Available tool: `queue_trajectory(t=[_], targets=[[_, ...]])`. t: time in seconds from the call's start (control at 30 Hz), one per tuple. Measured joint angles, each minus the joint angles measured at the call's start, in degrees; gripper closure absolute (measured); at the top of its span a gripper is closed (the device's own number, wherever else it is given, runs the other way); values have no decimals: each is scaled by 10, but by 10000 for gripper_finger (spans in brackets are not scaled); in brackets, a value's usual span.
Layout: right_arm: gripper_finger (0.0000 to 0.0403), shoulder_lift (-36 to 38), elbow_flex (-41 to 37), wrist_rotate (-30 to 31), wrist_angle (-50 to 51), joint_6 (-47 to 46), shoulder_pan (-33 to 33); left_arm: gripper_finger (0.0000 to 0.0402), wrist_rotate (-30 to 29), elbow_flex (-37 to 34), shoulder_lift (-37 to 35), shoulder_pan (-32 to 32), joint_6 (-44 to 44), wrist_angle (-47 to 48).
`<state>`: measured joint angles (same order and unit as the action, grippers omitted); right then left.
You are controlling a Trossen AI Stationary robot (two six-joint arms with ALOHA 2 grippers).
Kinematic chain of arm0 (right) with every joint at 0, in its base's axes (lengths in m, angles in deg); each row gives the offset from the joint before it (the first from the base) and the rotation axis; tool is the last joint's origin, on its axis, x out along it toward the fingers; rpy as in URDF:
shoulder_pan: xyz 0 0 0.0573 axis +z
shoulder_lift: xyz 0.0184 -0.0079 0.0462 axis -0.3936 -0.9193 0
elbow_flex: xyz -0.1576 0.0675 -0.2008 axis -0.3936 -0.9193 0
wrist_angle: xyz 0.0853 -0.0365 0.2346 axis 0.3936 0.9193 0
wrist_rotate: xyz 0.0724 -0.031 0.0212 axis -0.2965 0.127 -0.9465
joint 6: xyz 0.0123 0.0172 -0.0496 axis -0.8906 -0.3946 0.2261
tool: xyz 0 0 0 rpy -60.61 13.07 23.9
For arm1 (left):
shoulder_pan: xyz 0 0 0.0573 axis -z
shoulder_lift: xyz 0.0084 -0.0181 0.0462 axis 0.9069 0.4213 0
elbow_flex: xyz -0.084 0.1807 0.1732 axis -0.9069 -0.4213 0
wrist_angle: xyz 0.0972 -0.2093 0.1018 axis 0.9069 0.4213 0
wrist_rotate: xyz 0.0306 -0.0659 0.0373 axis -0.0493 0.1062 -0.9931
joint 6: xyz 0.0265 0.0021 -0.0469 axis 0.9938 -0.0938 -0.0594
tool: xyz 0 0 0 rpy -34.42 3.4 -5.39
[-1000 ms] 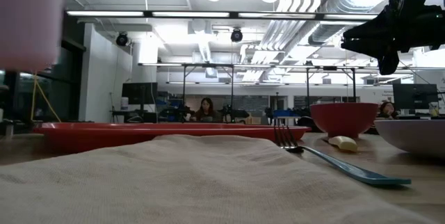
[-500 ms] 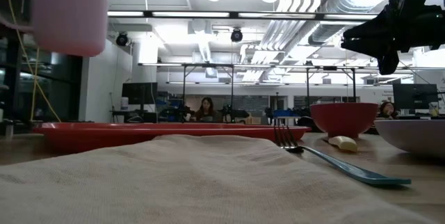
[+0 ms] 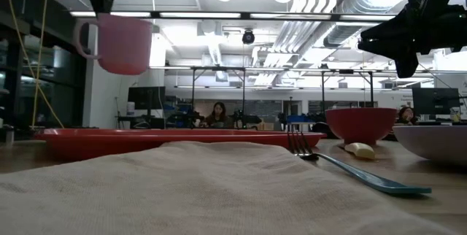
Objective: Set up tray
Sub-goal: Put the light pink mug on the red serving tray
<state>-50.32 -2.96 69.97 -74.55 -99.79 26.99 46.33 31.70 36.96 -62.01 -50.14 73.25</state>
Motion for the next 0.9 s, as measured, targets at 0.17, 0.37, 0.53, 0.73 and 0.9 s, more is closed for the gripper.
queue_trajectory(t=[0.17,0.37,0.53,0.73,0.9], targets=[[295,0,0,0,0,0,0,391,-4,0,0,-45,42,0],[295,0,0,-11,0,0,0,391,17,0,0,-69,65,0],[295,0,0,-13,0,0,0,391,31,-3,-5,-68,61,-1],[295,0,0,-13,0,0,0,391,73,-69,-40,-68,18,1],[295,0,0,-13,0,0,0,391,86,-142,-91,-68,-44,-49]])
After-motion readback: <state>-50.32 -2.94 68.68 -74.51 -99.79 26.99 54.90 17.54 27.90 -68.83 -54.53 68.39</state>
